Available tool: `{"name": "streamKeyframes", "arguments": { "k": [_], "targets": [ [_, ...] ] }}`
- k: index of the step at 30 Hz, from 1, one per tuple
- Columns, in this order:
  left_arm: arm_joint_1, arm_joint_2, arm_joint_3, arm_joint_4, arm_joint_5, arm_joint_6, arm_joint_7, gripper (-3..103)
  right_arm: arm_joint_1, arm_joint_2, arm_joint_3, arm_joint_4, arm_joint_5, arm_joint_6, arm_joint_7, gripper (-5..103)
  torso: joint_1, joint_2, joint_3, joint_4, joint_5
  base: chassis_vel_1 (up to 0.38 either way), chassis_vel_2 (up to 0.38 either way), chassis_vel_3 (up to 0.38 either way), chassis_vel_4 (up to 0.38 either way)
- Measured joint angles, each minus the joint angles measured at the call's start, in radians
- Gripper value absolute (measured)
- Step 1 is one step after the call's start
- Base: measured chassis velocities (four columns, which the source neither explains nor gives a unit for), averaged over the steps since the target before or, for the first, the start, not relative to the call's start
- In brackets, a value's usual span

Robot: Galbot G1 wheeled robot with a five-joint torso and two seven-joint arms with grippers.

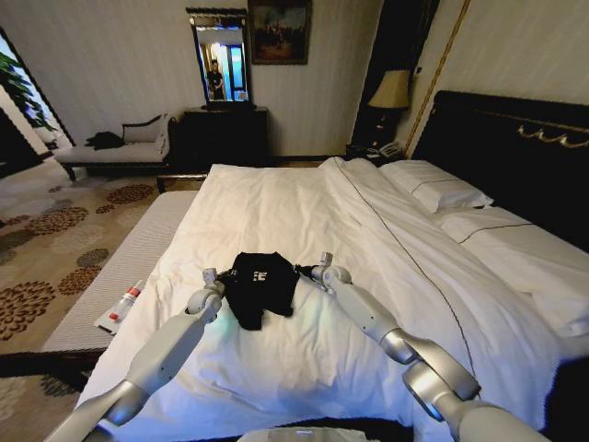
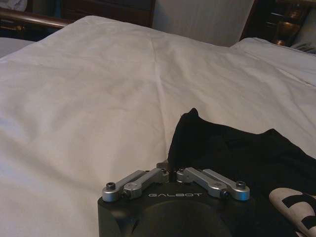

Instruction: Fold the clothes on the bed.

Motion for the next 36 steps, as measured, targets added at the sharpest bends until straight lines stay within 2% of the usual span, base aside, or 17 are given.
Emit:
{"name": "streamKeyframes", "arguments": {
  "k": [10, 14, 20, 23, 30, 32, 33, 36],
  "targets": [
    [0.011, 0.016, -0.003, -0.031, -0.007, -0.001, -0.005, 1, -0.011, -0.007, -0.007, 0.024, -0.023, 0.024, 0.0, 0, 0.0, 0.0, 0.0, 0.0, -0.0002, 0.0, 0.0, 0.0, 0.0],
    [0.019, 0.039, -0.006, -0.083, -0.018, -0.001, -0.007, 1, -0.038, -0.032, 0.003, 0.094, -0.026, 0.027, 0.016, 0, 0.0, 0.0, 0.0, 0.0001, 0.0, 0.0, 0.0, 0.0, 0.0],
    [0.019, 0.093, -0.025, -0.171, -0.041, 0.006, -0.02, 1, -0.063, -0.095, 0.033, 0.273, 0.026, -0.002, 0.085, 0, 0.0, 0.0, 0.0, 0.0001, -0.0001, 0.0, 0.0, 0.0, 0.0],
    [0.01, 0.141, -0.052, -0.252, -0.091, 0.016, -0.04, 1, -0.057, -0.159, 0.053, 0.418, 0.115, -0.034, 0.158, 0, 0.0, 0.0, 0.0, 0.0001, 0.0, 0.0, 0.0, 0.0, 0.0],
    [-0.002, 0.205, -0.075, -0.336, -0.137, 0.034, -0.064, 1, -0.037, -0.246, 0.067, 0.538, 0.183, -0.046, 0.225, 0, 0.0, 0.0, 0.0, -0.0001, 0.0, 0.0, 0.0, 0.0, 0.0],
    [-0.011, 0.249, -0.086, -0.402, -0.171, 0.057, -0.087, 1, -0.035, -0.291, 0.098, 0.636, 0.234, -0.058, 0.284, 0, 0.0, 0.0, 0.0, -0.0001, -0.0002, 0.0, 0.0, 0.0, 0.0],
    [-0.011, 0.249, -0.086, -0.402, -0.171, 0.057, -0.087, 1, -0.035, -0.291, 0.098, 0.636, 0.234, -0.058, 0.284, 0, 0.0, 0.0, 0.0, -0.0001, -0.0002, 0.0, 0.0, 0.0, 0.0],
    [-0.023, 0.299, -0.089, -0.468, -0.193, 0.073, -0.098, 1, -0.033, -0.329, 0.133, 0.751, 0.286, -0.075, 0.36, 0, 0.0, 0.0, 0.0, 0.0, 0.0001, 0.0, 0.0, 0.0, 0.0]
  ]
}}
